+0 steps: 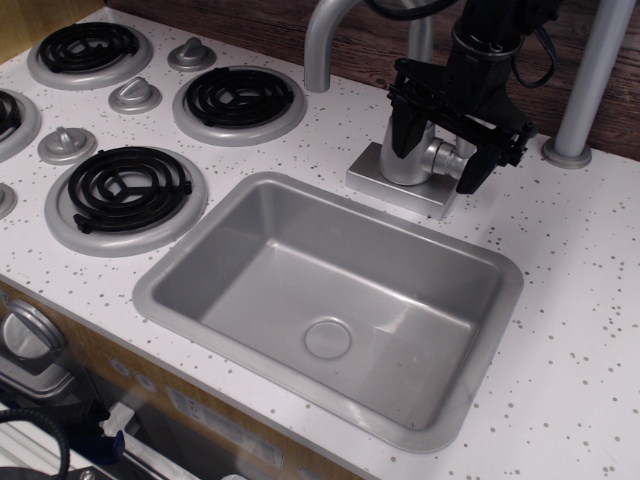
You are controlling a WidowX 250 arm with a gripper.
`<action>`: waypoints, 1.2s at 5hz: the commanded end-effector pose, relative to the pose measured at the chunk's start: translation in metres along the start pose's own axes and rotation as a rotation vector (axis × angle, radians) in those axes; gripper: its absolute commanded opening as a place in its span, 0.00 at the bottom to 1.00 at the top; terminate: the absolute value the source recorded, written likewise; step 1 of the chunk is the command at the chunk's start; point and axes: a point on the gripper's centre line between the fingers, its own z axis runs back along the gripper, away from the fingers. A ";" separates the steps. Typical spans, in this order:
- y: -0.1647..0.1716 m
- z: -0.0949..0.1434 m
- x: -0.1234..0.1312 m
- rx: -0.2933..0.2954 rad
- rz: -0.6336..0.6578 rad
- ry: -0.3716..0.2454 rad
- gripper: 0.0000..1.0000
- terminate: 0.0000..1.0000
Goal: Lever vertical to front
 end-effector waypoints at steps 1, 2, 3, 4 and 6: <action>0.000 0.000 0.000 0.000 0.000 0.000 1.00 0.00; -0.002 0.004 0.008 0.007 -0.003 -0.113 1.00 0.00; -0.002 0.010 0.017 0.024 -0.029 -0.184 1.00 0.00; -0.002 0.016 0.024 0.056 -0.057 -0.263 1.00 0.00; 0.001 0.030 0.040 0.092 -0.111 -0.288 1.00 0.00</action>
